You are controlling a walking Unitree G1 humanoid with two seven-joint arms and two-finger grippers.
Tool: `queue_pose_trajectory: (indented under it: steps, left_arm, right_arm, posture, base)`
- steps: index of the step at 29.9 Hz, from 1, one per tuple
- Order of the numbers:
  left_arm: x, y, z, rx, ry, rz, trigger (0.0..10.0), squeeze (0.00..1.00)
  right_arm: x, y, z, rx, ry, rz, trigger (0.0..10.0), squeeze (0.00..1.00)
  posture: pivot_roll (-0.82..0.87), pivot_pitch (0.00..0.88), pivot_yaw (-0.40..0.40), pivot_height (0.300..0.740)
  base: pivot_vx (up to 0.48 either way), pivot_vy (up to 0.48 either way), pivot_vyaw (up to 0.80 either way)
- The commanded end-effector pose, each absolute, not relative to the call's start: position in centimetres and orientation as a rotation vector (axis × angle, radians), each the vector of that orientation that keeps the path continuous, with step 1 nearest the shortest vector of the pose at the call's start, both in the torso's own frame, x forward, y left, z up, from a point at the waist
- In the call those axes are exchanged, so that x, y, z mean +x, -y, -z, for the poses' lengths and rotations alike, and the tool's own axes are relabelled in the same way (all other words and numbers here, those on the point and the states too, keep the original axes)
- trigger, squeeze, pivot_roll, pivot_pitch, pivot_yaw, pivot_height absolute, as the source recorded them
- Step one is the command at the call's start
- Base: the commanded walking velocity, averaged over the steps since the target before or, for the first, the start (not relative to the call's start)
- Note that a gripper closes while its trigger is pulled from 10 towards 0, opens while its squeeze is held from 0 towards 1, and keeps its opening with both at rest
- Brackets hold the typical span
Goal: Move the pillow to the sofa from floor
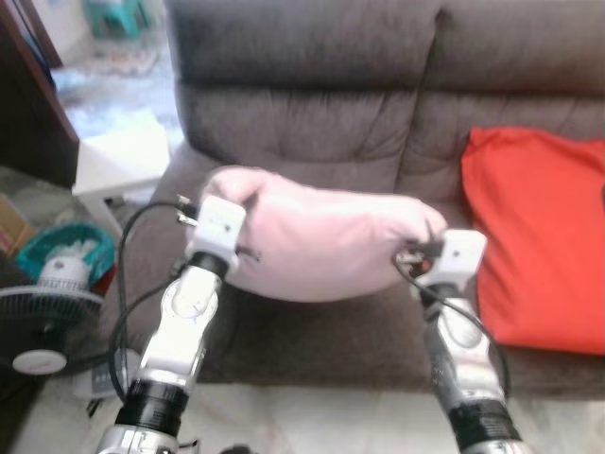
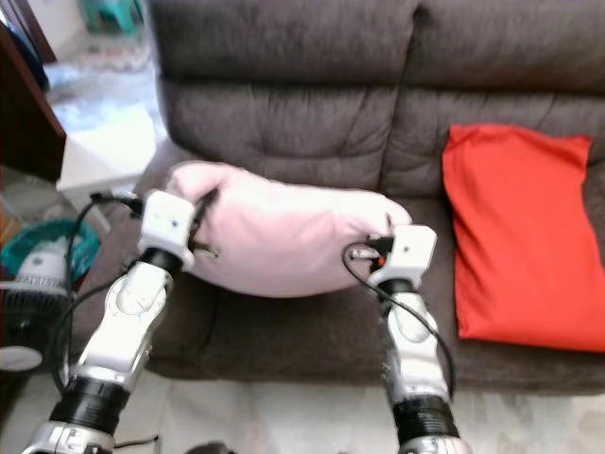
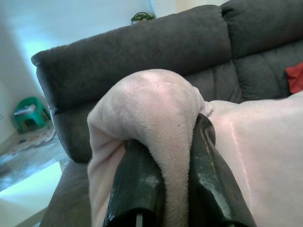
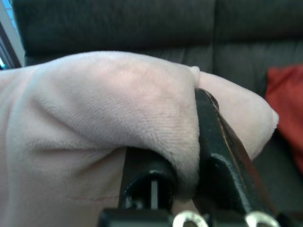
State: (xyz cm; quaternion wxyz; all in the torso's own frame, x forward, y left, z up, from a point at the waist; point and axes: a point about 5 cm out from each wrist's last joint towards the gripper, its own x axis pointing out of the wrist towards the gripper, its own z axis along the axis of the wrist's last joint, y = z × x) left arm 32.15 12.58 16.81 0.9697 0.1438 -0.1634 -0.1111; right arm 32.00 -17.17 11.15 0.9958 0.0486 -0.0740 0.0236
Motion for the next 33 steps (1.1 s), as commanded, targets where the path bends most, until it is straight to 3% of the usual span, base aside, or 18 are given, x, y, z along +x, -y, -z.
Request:
queue_pose_trajectory:
  steps: [1,6,33]
  left_arm:
    - [32.13,-12.94,-18.54,0.298,0.409,0.207,10.0,0.00]
    - [32.21,-12.99,-18.63,0.294,0.411,0.201,10.0,0.00]
    - [32.22,-12.65,-18.37,0.285,0.400,0.216,10.0,0.00]
  right_arm:
    - [32.44,15.23,-13.16,0.074,0.236,-0.135,10.0,0.00]
    - [32.44,15.02,-13.17,0.076,0.235,-0.149,10.0,0.00]
    - [32.70,15.35,-13.15,0.092,0.219,-0.136,10.0,0.00]
  posture:
    - [0.15,0.077,-0.033,0.740]
    - [0.15,0.074,-0.036,0.740]
    - [0.15,0.066,-0.037,0.740]
  base:
    - [0.270,0.000,0.80]
    - [0.274,0.000,0.80]
    - [0.276,0.000,0.00]
